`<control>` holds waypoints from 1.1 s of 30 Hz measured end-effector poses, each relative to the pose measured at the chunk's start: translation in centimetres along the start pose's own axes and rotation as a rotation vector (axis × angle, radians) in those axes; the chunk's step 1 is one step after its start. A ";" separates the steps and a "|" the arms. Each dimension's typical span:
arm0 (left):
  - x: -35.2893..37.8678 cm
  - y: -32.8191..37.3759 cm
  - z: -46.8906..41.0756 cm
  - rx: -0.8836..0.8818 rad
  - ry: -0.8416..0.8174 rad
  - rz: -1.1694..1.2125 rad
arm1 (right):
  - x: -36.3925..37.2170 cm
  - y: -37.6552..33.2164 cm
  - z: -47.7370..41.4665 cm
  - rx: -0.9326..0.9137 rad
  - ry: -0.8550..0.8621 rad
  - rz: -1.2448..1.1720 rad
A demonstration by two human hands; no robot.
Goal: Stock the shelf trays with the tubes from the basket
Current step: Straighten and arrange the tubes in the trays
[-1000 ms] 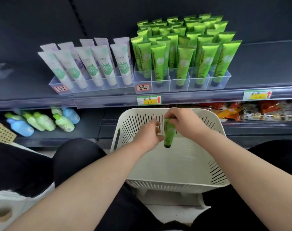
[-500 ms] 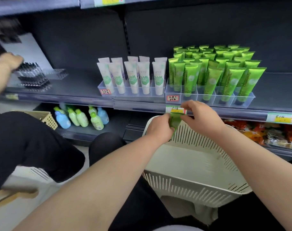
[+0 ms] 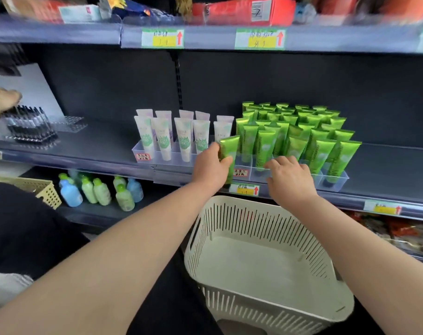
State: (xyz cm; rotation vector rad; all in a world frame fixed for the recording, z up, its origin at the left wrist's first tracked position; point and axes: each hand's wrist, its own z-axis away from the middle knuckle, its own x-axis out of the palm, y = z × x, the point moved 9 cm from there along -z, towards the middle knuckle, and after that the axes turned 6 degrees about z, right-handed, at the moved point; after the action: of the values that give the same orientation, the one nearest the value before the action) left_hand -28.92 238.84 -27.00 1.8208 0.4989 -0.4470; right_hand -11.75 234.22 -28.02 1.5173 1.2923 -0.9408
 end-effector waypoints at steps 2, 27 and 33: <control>-0.8 0.7 -2.0 0.012 0.068 0.036 | 0.3 0.5 -0.8 0.005 -0.005 0.007; 8.0 1.1 -10.2 -0.035 -0.101 -0.200 | 5.6 8.3 -2.0 0.106 0.000 -0.129; 6.3 5.0 -9.7 0.104 -0.027 -0.183 | 3.7 9.6 -1.0 0.151 0.026 -0.138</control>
State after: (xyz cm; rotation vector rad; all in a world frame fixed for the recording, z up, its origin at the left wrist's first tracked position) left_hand -20.44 247.46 -23.63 1.8739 0.6370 -0.6319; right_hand -1.63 235.90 -29.70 1.5746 1.3846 -1.1327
